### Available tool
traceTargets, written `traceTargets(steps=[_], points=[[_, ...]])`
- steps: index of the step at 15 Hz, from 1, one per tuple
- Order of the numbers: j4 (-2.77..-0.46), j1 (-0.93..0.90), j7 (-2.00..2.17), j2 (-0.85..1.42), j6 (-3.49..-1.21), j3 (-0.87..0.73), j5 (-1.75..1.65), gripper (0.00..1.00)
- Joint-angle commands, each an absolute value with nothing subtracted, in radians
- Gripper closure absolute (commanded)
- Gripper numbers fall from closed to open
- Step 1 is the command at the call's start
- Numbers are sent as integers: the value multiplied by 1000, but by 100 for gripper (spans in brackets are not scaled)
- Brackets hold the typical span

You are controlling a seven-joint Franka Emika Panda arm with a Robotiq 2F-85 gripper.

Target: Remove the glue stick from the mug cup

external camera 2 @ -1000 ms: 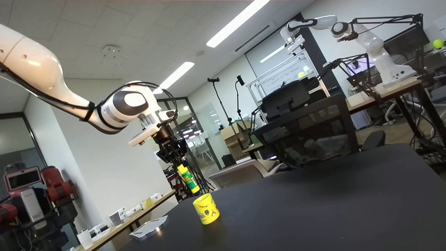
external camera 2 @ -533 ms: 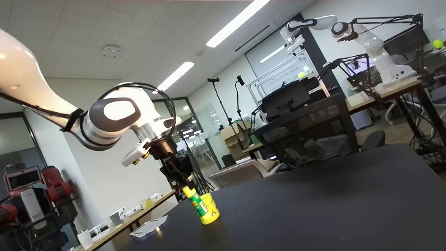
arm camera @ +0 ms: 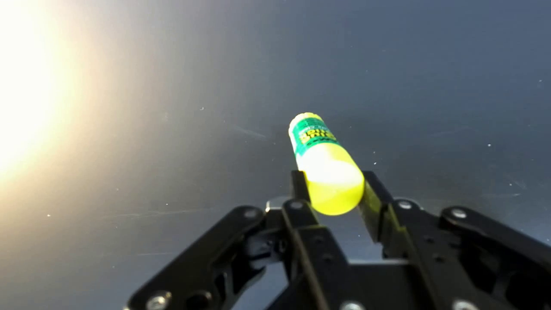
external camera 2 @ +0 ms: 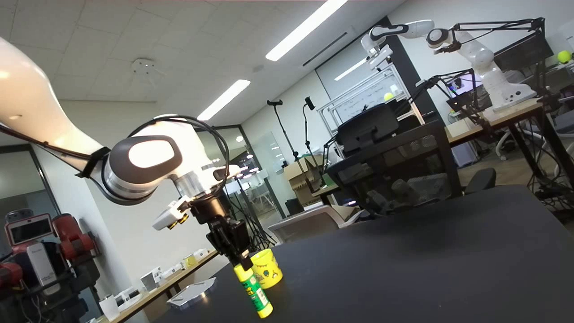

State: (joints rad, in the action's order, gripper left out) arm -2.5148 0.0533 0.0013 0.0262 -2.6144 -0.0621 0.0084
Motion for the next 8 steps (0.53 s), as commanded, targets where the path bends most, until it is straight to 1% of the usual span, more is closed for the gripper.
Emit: traceTargets(steps=[1,8], points=[[-2512,59,37,54,-2625,-68,-18,92],[-2500,71,-11,123,-2657,-76,24,92]])
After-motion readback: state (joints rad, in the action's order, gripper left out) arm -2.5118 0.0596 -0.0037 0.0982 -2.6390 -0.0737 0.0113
